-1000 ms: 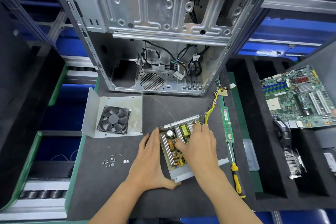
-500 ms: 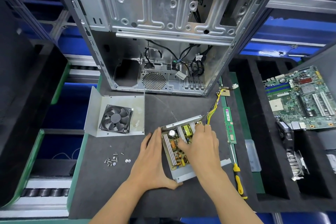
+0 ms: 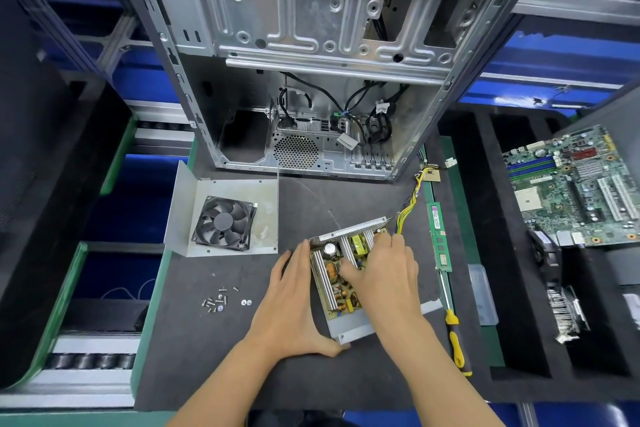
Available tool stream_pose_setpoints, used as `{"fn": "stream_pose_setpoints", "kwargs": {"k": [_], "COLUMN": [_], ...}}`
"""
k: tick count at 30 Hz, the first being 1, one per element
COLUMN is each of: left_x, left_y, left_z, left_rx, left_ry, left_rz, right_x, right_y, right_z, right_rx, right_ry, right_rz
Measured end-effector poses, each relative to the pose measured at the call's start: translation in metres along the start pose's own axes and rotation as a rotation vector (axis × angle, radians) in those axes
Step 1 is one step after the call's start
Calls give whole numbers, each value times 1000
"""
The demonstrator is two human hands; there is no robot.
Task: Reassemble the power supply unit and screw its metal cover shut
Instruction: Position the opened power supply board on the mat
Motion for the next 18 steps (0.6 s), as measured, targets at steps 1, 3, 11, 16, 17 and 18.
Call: {"fn": "stream_pose_setpoints", "kwargs": {"k": [1, 3, 11, 16, 17, 18], "left_x": [0, 0, -2, -4, -4, -4], "left_y": [0, -1, -9, -8, -7, -6], "left_z": [0, -1, -8, -7, -6, -6], "left_rx": [-2, -4, -1, -6, -15, -29], "left_ry": [-3, -4, -16, -46, -39, -24], "left_rz": [2, -3, -37, -52, -53, -62], "right_x": [0, 0, -1, 1, 1, 0], "right_y": [0, 1, 1, 0, -1, 0], "right_z": [0, -1, -3, 1, 3, 4], "right_rx": [-3, -4, -32, 4, 13, 17], "right_ry": [2, 7, 7, -34, -43, -50], "right_rz": [1, 2, -12, -49, -52, -51]}}
Point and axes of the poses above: each hand's wrist, its own x-axis towards the middle knuckle, its own y-axis out of the back of the hand, z = x × y, the point moved 4 cm from there along x, towards the middle knuckle, and after that the axes turned 10 degrees about z, right-handed, at the moved point
